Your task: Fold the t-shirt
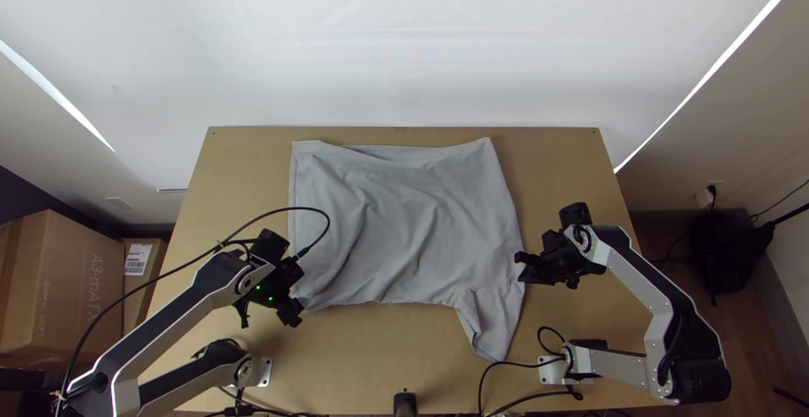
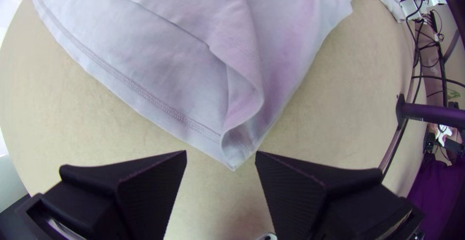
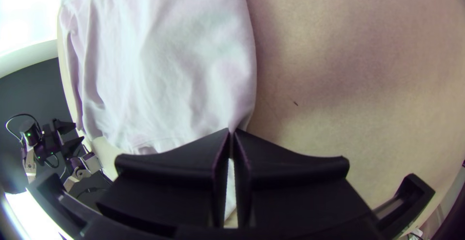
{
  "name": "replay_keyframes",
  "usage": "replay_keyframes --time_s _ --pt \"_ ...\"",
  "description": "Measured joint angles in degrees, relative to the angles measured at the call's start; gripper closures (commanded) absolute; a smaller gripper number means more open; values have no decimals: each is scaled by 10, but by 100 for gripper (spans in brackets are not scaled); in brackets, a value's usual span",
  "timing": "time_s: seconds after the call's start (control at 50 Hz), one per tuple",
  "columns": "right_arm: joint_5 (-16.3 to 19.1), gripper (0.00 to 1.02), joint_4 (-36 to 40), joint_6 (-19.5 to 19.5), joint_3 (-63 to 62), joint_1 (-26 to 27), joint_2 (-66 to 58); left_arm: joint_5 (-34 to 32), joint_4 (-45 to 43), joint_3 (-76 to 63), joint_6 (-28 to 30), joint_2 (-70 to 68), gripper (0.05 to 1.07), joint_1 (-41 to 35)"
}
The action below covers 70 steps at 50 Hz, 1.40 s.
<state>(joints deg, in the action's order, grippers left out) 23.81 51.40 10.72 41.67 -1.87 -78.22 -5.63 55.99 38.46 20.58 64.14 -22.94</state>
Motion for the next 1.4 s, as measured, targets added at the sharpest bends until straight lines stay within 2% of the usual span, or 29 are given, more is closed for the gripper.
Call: replay_keyframes --time_s 0.06,0.12,0.16,0.22,0.3,0.48,0.76,0.86,0.96,1.08,1.26,1.4 --pt "0 100 0 0 0 0 0 -1 -2 -1 0 7 48 0" --pt "0 100 0 0 0 1 0 -10 -3 -2 0 11 52 -2" --pt "0 100 0 0 0 2 0 -14 -5 -4 0 12 58 -3" --pt "0 100 0 0 0 5 0 -22 -7 -5 1 12 73 -5" --pt "0 100 0 0 0 9 0 -31 -20 -7 1 12 105 -7" --pt "0 100 1 2 1 19 0 -47 -41 -7 1 -12 104 1" --pt "-10 100 1 -8 1 62 47 -71 -70 41 5 -27 104 146" --pt "-37 100 -13 -30 -1 85 92 -73 -108 47 -3 -42 104 168" --pt "-48 100 -40 -49 0 112 128 -75 -142 47 -29 -56 104 177" --pt "-50 100 -41 -52 1 130 131 -80 -195 47 -77 -68 105 188" --pt "-50 100 -38 -51 56 98 150 -59 -247 79 -179 -75 105 188" --pt "-50 100 -38 -40 155 84 142 -23 -267 146 -219 -75 105 181"
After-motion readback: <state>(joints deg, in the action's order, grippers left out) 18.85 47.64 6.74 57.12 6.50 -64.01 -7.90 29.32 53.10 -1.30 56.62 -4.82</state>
